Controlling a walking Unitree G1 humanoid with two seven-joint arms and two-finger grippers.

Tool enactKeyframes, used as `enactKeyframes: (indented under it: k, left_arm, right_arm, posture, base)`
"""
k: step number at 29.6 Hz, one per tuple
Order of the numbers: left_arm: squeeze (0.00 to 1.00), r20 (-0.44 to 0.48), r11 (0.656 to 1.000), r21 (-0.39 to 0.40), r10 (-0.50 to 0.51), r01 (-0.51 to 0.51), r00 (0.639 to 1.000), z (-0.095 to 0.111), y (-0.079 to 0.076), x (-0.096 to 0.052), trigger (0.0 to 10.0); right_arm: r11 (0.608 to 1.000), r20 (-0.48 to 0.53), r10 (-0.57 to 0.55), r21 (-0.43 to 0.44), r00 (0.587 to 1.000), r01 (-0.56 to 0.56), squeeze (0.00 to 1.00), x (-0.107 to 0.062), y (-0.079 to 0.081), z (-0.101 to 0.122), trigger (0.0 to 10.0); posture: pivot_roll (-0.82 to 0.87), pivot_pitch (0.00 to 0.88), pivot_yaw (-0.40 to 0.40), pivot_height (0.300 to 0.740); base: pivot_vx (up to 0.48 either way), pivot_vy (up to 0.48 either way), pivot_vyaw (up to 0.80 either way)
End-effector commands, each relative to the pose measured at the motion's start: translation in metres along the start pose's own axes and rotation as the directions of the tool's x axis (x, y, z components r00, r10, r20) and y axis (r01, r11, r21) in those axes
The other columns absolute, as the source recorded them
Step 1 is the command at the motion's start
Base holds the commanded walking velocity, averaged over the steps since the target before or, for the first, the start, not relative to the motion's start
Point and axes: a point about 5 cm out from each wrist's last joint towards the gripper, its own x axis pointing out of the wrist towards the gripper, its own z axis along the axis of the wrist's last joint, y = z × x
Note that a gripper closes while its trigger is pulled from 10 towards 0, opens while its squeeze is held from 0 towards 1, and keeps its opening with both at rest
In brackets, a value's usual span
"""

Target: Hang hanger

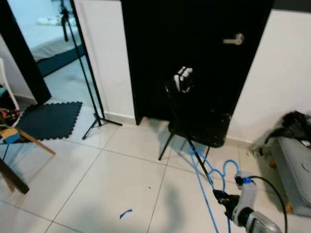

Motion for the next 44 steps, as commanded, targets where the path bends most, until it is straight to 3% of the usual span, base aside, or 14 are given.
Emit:
enactKeyframes:
  k: [1,26,34,41,43,44]
  left_arm:
    - [0.00,-0.004,1.000,0.000,0.002,-0.002,1.000,-0.002,0.003,-0.004,10.0]
    - [0.00,0.014,1.000,0.021,-0.012,0.012,1.000,0.000,0.004,-0.007,10.0]
    - [0.00,0.043,0.999,0.023,0.034,-0.035,0.998,0.003,0.004,-0.007,10.0]
    - [0.00,0.044,0.999,0.031,0.031,-0.033,0.999,0.006,0.002,0.000,10.0]
    - [0.00,0.045,0.999,0.036,0.033,-0.035,0.998,0.008,0.002,0.003,10.0]
    - [0.00,0.045,0.999,0.036,0.033,-0.035,0.998,0.008,0.002,0.003,10.0]
  right_arm:
    - [1.000,0.006,0.008,0.010,1.000,-0.008,0.00,-0.001,0.001,0.000,10.0]
    - [1.000,0.000,0.027,0.010,1.000,-0.027,0.00,-0.002,0.006,0.000,10.0]
    - [0.999,-0.007,0.041,-0.009,0.999,-0.041,0.00,-0.003,0.006,0.002,10.0]
    - [0.997,0.012,0.063,-0.051,0.998,-0.062,0.00,0.006,0.010,0.011,10.0]
    - [0.993,0.064,0.090,-0.085,0.994,-0.084,0.00,0.016,0.016,0.032,10.0]
    - [0.993,0.064,0.090,-0.085,0.994,-0.084,0.00,0.016,0.016,0.032,10.0]
  posture:
    - [0.07,0.000,-0.052,0.740]
    - [0.05,0.017,-0.048,0.740]
    - [0.05,0.000,-0.054,0.740]
    - [0.05,0.000,-0.046,0.740]
    - [0.04,0.000,-0.046,0.740]
    - [0.04,0.000,-0.046,0.740]
  base:
    - [0.000,0.000,0.76]
    - [0.000,0.000,0.76]
    - [0.355,0.000,0.75]
    - [0.480,0.000,0.76]
    - [0.480,0.000,0.76]
    - [0.480,0.000,0.76]
